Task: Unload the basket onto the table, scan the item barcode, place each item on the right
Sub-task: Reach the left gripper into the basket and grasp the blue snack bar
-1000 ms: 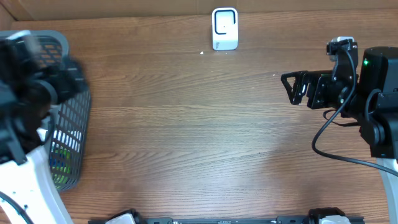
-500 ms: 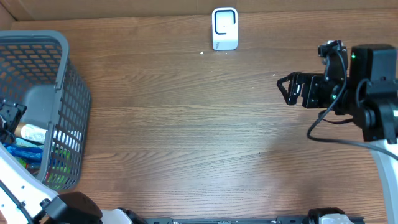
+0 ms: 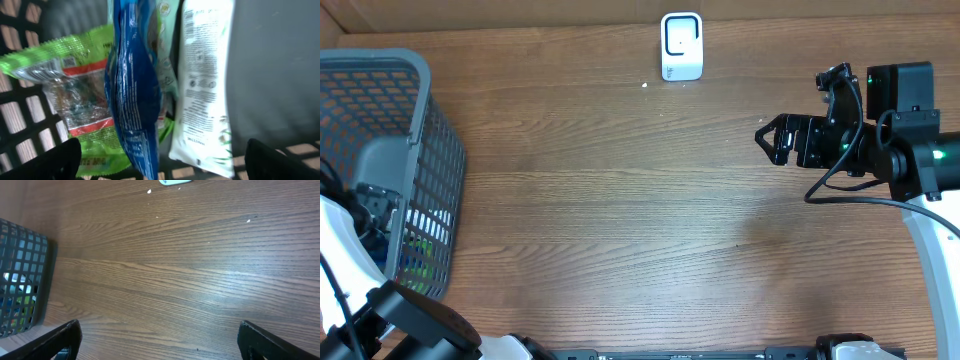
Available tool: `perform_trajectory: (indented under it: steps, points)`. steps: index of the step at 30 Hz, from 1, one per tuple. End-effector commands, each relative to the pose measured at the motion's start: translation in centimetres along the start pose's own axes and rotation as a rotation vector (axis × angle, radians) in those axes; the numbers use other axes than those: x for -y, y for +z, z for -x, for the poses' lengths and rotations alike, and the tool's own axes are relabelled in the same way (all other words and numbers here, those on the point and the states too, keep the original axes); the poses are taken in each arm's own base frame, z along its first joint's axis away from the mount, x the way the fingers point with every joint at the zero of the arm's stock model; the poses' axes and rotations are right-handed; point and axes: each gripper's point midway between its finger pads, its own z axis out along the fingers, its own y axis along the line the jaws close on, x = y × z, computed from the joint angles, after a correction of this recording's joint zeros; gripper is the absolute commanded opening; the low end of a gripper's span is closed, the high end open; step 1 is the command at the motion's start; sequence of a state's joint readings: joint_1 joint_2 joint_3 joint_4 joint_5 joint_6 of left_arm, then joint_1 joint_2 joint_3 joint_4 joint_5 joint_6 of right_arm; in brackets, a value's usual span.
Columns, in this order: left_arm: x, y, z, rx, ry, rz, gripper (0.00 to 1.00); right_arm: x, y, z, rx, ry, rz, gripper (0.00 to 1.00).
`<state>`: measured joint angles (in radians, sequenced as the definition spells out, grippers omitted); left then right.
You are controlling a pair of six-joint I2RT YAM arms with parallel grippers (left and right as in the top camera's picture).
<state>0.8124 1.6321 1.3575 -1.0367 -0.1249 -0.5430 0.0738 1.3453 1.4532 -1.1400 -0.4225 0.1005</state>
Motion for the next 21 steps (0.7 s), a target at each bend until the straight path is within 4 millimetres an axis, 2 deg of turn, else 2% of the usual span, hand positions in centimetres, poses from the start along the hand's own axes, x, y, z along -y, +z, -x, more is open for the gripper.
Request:
perform_trajectory:
  steps: [1,2,4,6,16,19,21]
  points:
    - [-0.8,1.6,-0.5,-0.008,0.021,0.030,0.90,-0.9,-0.6,0.6,0.025,-0.023,0.025,1.00]
    - [-0.8,1.9,-0.7,-0.011,0.025,0.032,0.87,-0.9,-0.6,0.7,0.026,-0.023,0.025,1.00]
    - [-1.0,2.5,-1.0,-0.020,0.026,0.043,0.71,-0.9,-0.6,0.7,0.026,-0.023,0.024,1.00]
    - [-1.3,3.1,-1.1,-0.025,0.029,0.067,0.64,-0.9,-0.6,0.7,0.026,-0.023,0.025,1.00]
    - [-2.3,4.6,-1.6,-0.054,0.040,0.135,0.60,-0.9,-0.6,0.6,0.023,-0.022,0.024,1.00]
    - [-2.4,5.1,-1.8,-0.066,0.043,0.147,0.45,-0.9,-0.6,0.6,0.023,-0.022,0.024,1.00]
    - [-2.4,5.2,-1.8,-0.070,0.044,0.150,0.25,-0.9,-0.6,0.6,0.022,-0.021,0.023,1.00]
